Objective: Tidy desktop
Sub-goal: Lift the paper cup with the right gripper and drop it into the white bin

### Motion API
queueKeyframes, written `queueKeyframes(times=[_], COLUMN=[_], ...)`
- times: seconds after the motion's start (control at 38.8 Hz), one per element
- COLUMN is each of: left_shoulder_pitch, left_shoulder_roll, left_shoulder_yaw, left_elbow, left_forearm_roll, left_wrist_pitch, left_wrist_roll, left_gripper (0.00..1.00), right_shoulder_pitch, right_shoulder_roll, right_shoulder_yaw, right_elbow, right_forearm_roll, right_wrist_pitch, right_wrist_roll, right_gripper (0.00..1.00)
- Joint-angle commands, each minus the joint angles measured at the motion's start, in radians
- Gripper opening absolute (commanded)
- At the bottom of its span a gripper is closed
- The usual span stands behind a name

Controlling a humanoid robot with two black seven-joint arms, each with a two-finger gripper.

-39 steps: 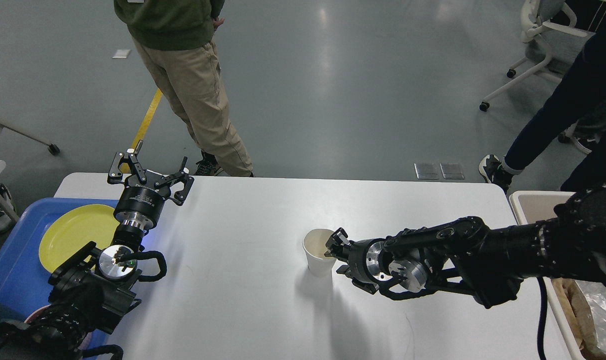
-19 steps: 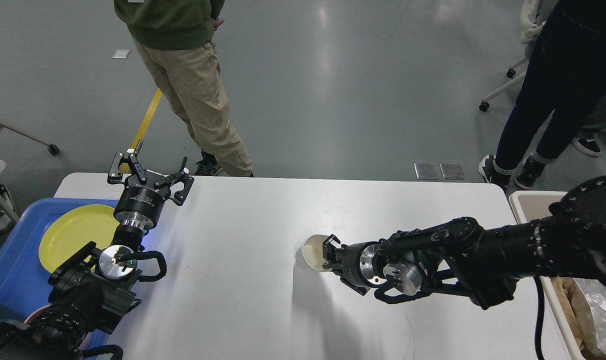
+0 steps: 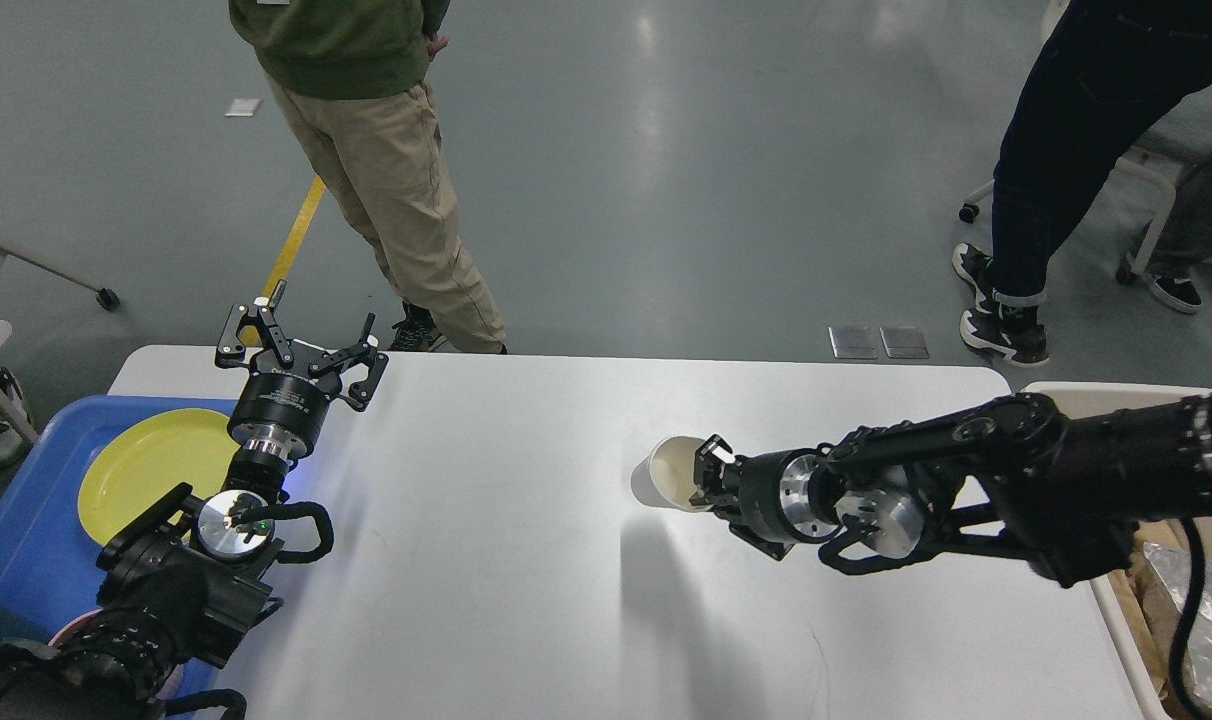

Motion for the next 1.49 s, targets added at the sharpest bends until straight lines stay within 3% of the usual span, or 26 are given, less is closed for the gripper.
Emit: queueKeyframes(times=[0.0,0.23,0.41,0.59,0.75,0.88,1.08,1.19,1.31,1.47], left_shoulder_pitch=[0.0,0.0,0.0,0.0,0.0,0.0,0.0,0.0,0.0,0.0], left_shoulder_roll=[0.0,0.0,0.0,0.0,0.0,0.0,0.0,0.0,0.0,0.0], left_shoulder_yaw=[0.0,0.0,0.0,0.0,0.0,0.0,0.0,0.0,0.0,0.0], left_elbow=[0.0,0.0,0.0,0.0,0.0,0.0,0.0,0.0,0.0,-0.001], left_forearm_roll=[0.0,0.0,0.0,0.0,0.0,0.0,0.0,0.0,0.0,0.0], left_wrist_pitch=[0.0,0.0,0.0,0.0,0.0,0.0,0.0,0.0,0.0,0.0], left_wrist_roll=[0.0,0.0,0.0,0.0,0.0,0.0,0.0,0.0,0.0,0.0], left_gripper=[0.96,0.96,0.96,0.96,0.96,0.96,0.96,0.96,0.96,0.96], right_shoulder_pitch=[0.177,0.511,0.489,0.338,0.17,-0.04,-0.385,-0.58,-0.683,-0.703], right_shoulder_roll=[-0.096,-0.232,-0.32,-0.41,-0.432,-0.409,-0.303,-0.194,-0.117,-0.114], right_shoulder_yaw=[-0.073,-0.261,-0.381,-0.392,-0.39,-0.374,-0.228,-0.188,-0.186,-0.183], right_elbow=[0.107,0.251,0.175,0.038,-0.198,-0.521,-0.928,-1.287,-1.432,-1.43], right_forearm_roll=[-0.052,-0.153,-0.351,-0.363,-0.363,-0.35,-0.204,-0.107,-0.048,-0.034], right_wrist_pitch=[0.016,0.133,0.16,0.151,0.125,0.113,0.059,0.048,0.029,0.01], right_wrist_roll=[-0.003,-0.003,-0.003,-0.004,-0.003,-0.004,-0.011,-0.021,-0.07,-0.119], right_gripper=[0.0,0.0,0.0,0.0,0.0,0.0,0.0,0.0,0.0,0.0])
